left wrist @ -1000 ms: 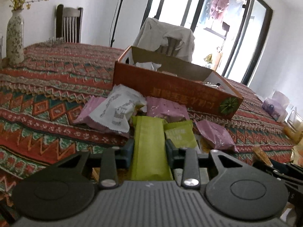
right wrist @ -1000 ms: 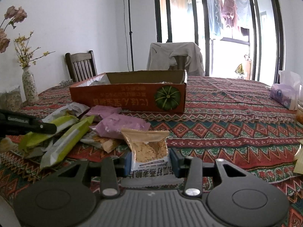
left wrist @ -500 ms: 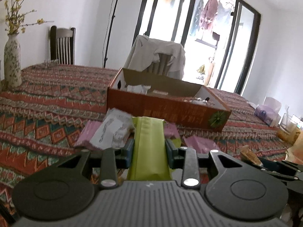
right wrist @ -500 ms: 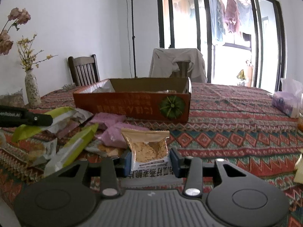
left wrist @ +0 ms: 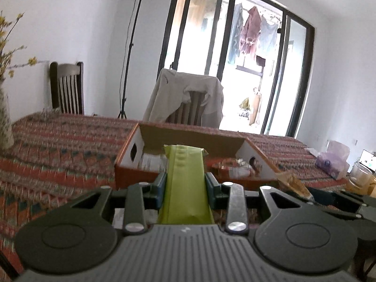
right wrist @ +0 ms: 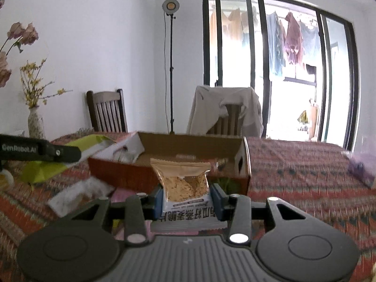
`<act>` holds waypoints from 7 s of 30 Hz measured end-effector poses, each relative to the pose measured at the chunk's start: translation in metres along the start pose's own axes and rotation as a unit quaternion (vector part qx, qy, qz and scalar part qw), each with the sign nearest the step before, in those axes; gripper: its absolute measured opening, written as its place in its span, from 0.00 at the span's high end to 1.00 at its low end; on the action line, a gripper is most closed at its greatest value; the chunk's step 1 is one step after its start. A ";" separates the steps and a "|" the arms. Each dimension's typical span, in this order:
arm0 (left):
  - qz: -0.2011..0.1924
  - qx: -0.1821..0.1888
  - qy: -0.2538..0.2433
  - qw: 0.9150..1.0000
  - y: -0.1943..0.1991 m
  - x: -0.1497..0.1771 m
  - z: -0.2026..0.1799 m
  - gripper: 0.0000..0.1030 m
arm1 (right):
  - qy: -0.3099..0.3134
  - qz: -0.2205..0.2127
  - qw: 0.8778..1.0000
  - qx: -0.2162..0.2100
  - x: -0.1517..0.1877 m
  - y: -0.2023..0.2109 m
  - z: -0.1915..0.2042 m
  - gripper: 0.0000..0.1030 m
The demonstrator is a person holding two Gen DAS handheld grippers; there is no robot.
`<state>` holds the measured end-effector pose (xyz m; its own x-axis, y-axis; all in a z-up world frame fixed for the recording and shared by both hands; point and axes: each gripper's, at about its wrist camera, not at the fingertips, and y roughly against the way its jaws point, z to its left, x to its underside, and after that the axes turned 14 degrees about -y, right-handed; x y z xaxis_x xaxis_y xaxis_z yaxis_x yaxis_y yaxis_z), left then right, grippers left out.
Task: Organize snacks
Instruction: 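Carry both held packets into the cardboard box and open both grippers, then withdraw both tools from the box and return them to the pile, then grasp the white pumpkin-seed oat crisp bag with the left gripper, then grasp the white-and-green bar packet with the right gripper while left holds the oat crisp bag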
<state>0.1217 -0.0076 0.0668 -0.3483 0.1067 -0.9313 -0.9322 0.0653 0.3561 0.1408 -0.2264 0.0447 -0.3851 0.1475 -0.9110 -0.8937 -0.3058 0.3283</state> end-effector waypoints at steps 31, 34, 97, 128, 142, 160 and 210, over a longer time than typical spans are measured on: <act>-0.001 -0.052 0.014 0.999 -0.146 -0.038 0.022 0.66 | -0.047 0.025 0.998 0.023 -0.049 -0.165 -0.014 0.60; 0.004 -0.046 0.015 0.999 -0.150 -0.033 0.025 0.66 | -0.038 0.025 0.999 0.028 -0.045 -0.164 -0.011 0.60; 0.013 -0.068 0.014 0.998 0.040 0.039 0.040 0.00 | -0.029 0.050 0.998 0.013 0.012 0.003 0.013 0.00; 0.135 -0.020 -0.059 0.989 0.023 0.112 0.001 0.51 | -0.042 0.116 0.992 0.032 0.070 0.026 -0.010 0.00; 0.035 -0.069 -0.024 0.997 0.037 0.097 0.043 0.57 | -0.044 0.125 0.990 0.038 0.075 0.020 -0.012 0.00; 0.000 -0.055 0.009 0.998 0.031 0.101 0.078 0.57 | -0.038 0.117 0.992 0.003 0.066 0.005 0.038 0.00; -0.015 -0.055 -0.036 0.998 0.035 0.104 0.064 0.57 | 0.000 0.076 0.997 -0.003 0.080 -0.002 0.076 0.64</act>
<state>0.0588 0.0691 -0.0127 -0.3151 0.1771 -0.9324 -0.9489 -0.0392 0.3132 0.0946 -0.1420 -0.0095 -0.5156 0.0996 -0.8510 -0.8237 -0.3311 0.4603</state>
